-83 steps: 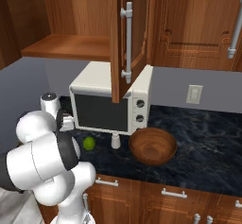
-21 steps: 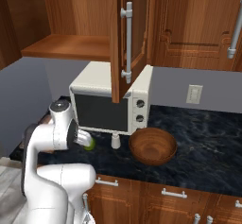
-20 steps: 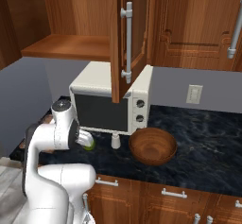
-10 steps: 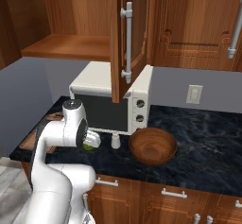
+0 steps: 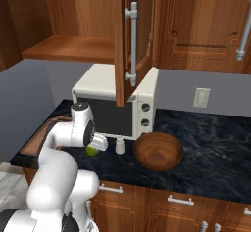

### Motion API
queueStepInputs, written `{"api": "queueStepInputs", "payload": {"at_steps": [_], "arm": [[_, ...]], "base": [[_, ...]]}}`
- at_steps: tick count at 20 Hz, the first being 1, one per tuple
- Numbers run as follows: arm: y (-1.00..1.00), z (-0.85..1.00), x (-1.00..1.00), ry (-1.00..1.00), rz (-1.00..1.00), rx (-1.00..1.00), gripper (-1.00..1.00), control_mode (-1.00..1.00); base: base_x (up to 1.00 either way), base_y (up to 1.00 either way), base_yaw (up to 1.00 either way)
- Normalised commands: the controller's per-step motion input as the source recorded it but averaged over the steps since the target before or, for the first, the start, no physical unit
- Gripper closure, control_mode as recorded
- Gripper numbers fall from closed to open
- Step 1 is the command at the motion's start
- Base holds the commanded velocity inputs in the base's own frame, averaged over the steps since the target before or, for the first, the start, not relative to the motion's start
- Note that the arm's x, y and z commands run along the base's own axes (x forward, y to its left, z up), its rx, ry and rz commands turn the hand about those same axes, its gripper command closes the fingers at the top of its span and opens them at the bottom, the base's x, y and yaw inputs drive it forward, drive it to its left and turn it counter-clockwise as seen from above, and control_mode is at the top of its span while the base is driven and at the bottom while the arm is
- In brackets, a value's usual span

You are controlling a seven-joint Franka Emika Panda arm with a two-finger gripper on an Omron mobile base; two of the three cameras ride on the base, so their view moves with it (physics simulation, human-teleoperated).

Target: Open the cabinet. Place the bowl and condiment on the counter. Then place the lime and garlic on the cutting board.

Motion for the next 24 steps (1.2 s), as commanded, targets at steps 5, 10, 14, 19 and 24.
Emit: {"api": "queueStepInputs", "payload": {"at_steps": [5, 10, 14, 19, 24], "arm": [[0.00, -0.22, 0.16, 0.00, 0.02, -0.01, -1.00, -1.00], [0.00, -0.25, 0.31, 0.00, 0.02, 0.00, -1.00, -1.00], [0.00, -0.23, 0.22, 0.00, 0.03, 0.00, -1.00, -1.00], [0.00, -0.18, 0.03, 0.00, 0.02, 0.00, -1.00, -1.00], [0.00, -0.21, 0.04, 0.00, 0.00, 0.00, -1.00, -1.00]], "base": [[0.00, 0.00, 0.00], [0.00, 0.00, 0.00], [0.00, 0.00, 0.00], [0.00, 0.00, 0.00], [0.00, 0.00, 0.00]]}}
